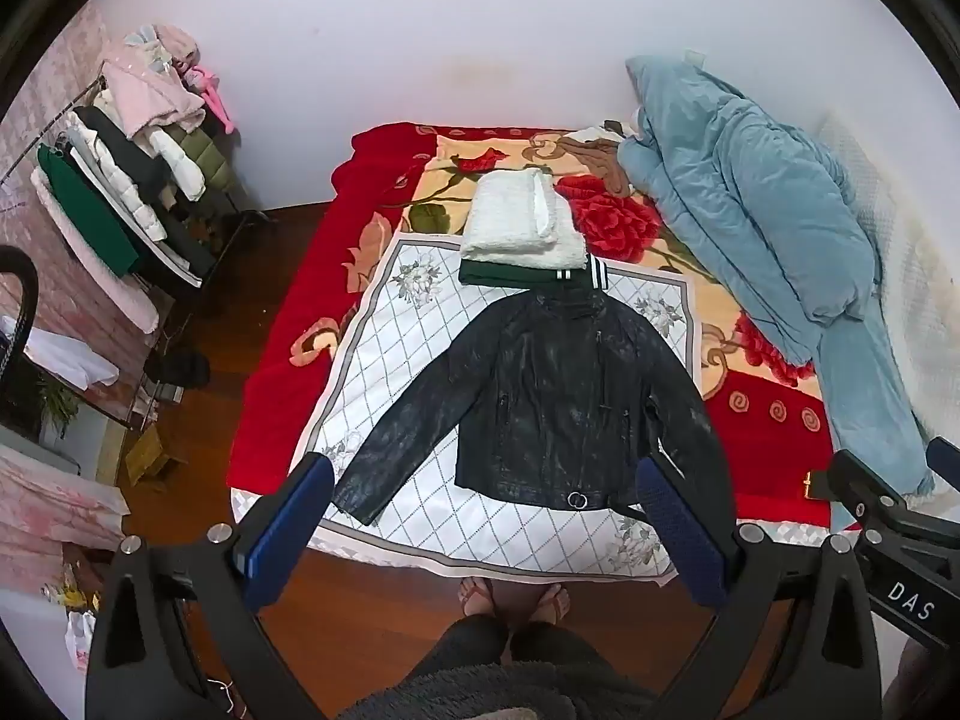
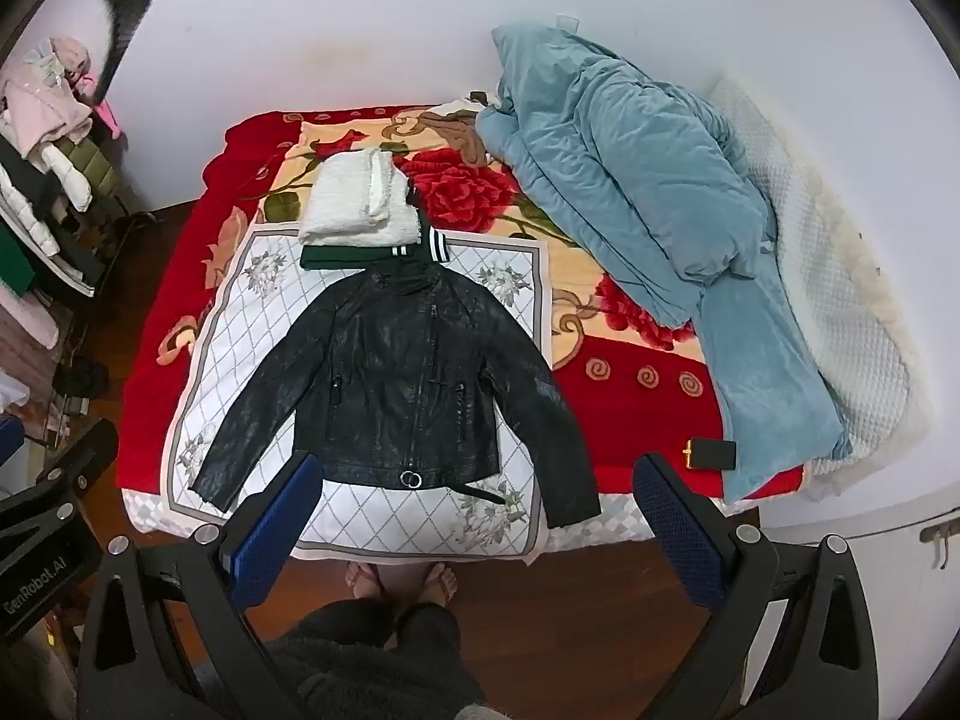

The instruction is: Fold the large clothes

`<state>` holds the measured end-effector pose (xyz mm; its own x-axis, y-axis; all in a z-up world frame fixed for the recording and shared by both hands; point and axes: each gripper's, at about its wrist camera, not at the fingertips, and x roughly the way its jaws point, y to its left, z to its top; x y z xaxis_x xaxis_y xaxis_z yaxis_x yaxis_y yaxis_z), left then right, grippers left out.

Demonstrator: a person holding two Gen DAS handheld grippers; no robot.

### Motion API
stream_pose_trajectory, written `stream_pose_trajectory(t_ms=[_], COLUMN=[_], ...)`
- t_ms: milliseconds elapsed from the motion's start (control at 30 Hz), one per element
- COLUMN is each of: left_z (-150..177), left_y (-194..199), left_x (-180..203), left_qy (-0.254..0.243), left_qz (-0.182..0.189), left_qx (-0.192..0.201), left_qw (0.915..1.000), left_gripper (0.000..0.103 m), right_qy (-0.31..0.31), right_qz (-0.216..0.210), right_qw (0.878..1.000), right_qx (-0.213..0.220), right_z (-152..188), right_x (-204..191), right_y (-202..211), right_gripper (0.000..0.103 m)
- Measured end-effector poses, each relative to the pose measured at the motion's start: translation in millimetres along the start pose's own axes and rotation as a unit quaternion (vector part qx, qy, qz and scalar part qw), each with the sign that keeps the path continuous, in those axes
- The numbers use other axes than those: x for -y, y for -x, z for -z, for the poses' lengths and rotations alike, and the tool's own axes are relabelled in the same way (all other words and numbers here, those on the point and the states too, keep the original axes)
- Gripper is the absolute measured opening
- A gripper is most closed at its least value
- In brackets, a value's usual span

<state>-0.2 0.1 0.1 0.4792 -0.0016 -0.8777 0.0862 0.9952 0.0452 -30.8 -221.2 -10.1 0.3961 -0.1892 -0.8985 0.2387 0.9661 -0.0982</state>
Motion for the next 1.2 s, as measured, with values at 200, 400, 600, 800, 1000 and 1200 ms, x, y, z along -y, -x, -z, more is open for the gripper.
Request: stream_pose_trajectory(t_ms=[200,400,600,800,1000,1200], left_z=[0,-1,-5,5,1,0], left_y=[0,4,12,9,11,10], left_x=[1,-1,7,3,3,5], left_qy=[0.0,0.002,0.002,0.008,0.008,0.008], left_qz=[0.001,0.002,0.006,0.013,0.015,0.013], left_qx=[-0.001,0.002,0.002,0.003,0.008,0.009], left_qw=[1.0,1.0,1.0,0.9999,0.9998,0.9998], left_gripper=[0.103,0.103,0.103,0.103,0.103,0.103], right_qy=[-0.002,-0.003,-0.002,0.0,0.002,0.004], right_qz=[-0.003,-0.001,-0.001,0.0,-0.002,-0.003], right_qw=[1.0,1.0,1.0,1.0,1.0,1.0], right_qx=[0.002,0.004,0.008,0.007,0.009,0.012], right_z=[0,-2,-3,-1,-5,-9], right_x=[2,2,3,2,11,13], right_y=[3,4,11,13,18,24], right_gripper=[0.103,0.103,0.103,0.103,0.103,0.103])
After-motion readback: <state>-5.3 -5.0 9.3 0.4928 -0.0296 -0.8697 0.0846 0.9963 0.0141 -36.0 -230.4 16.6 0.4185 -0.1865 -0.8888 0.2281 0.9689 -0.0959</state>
